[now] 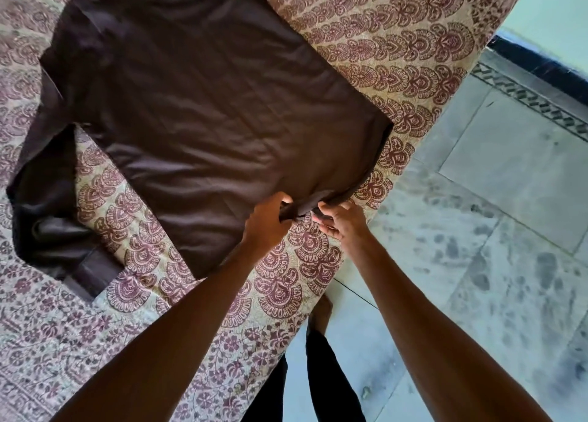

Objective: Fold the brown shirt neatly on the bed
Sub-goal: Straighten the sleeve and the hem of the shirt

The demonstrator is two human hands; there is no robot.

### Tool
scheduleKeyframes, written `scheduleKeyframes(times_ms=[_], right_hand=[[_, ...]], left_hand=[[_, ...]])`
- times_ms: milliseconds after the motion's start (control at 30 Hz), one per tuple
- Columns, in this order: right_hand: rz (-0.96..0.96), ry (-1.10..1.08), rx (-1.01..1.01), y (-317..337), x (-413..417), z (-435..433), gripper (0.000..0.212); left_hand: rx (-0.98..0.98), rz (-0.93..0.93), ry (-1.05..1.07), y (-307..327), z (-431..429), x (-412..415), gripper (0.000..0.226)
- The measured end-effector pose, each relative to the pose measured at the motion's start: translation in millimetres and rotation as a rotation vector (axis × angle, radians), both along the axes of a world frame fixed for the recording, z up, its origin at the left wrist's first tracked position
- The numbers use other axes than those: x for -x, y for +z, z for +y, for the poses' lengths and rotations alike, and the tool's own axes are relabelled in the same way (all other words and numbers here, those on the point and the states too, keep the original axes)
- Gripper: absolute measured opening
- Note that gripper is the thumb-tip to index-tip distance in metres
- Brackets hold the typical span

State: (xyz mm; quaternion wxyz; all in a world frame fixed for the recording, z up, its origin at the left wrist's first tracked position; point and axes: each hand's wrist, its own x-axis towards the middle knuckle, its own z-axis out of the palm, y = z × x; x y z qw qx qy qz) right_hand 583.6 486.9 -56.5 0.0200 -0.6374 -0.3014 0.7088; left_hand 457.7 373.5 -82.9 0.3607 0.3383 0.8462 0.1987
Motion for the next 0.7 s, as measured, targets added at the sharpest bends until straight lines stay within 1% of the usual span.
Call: scheduleKeyframes(times_ms=[67, 133, 200, 267, 333, 400, 500, 600, 633, 700], right_hand=[[-0.001, -0.029, 0.019, -0.8, -2.0, 1.8, 0.004], [0.003, -0.031, 0.019, -0.9, -3.8, 5.0, 0.006], [0.016, -0.032, 0.013, 1.6, -4.0, 8.2, 0.004], [0.020, -0.041, 0.001, 4.4, -4.0, 11.2, 0.007], [0.019, -0.044, 0.015, 6.3, -4.4, 13.7, 0.008], [0.010, -0.054, 0.038, 6.4, -4.8, 14.5, 0.009], [-0.021, -0.060, 0.056, 5.3, -5.7, 10.9, 0.024], [-0.015, -0.066, 0.037, 1.3, -5.7, 5.8, 0.029], [-0.009, -0.071, 0.037, -0.4, -5.9, 4.4, 0.030], [-0.014, -0.067, 0.035, -3.1, -5.2, 2.9, 0.023]], left_hand=[[0.025, 0.109, -0.128, 2.4, -1.9, -5.7, 0.048], [0.053, 0.163, -0.153, 8.1, -2.4, -16.3, 0.053], [0.029, 0.207, -0.106, 11.2, -0.2, -23.9, 0.042], [-0.073, 0.247, -0.039, 12.0, 3.5, -27.4, 0.023], [-0.178, 0.233, 0.073, 9.2, 7.7, -29.4, 0.015], [-0.245, 0.163, 0.222, 10.8, 10.4, -31.2, 0.011], [-0.249, 0.066, 0.387, 13.4, 9.7, -26.7, 0.028], [-0.193, 0.053, 0.368, 16.2, 8.3, -18.7, 0.034], [-0.168, 0.062, 0.326, 18.1, 8.0, -18.2, 0.031], [-0.102, 0.092, 0.236, 19.2, 7.3, -20.0, 0.024]])
